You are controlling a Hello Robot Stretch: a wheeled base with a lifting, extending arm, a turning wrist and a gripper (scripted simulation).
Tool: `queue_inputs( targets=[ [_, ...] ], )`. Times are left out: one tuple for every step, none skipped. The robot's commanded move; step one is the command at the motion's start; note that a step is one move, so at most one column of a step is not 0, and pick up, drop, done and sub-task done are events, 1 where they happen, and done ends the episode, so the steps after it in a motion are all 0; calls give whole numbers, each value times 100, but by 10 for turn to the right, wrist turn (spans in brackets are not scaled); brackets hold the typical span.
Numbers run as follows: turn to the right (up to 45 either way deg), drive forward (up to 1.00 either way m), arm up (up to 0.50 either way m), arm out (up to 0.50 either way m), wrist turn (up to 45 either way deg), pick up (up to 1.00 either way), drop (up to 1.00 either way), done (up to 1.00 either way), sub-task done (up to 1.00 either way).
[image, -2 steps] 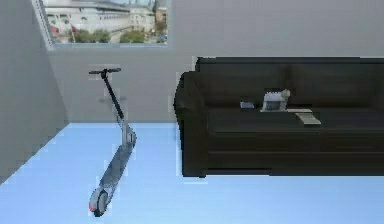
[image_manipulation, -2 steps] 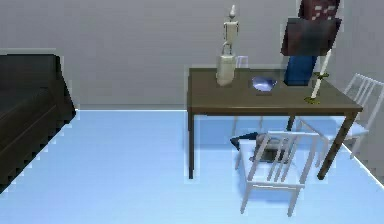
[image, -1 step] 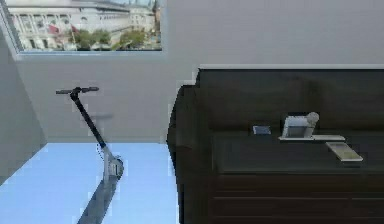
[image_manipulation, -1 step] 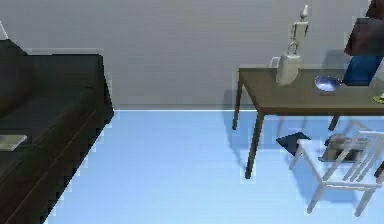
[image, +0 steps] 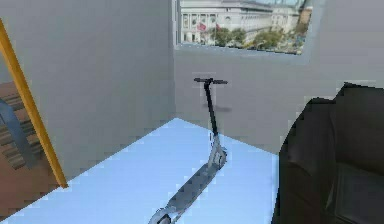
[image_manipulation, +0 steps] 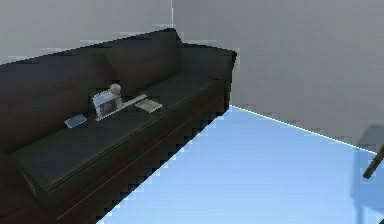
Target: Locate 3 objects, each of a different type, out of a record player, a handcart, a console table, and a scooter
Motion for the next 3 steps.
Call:
queue_inputs(
  targets=[
    [0,0,0,0,0,0,0,0,100],
    [-450,0,0,0,0,0,0,0,0],
    [-450,0,0,0,0,0,0,0,0]
  ],
)
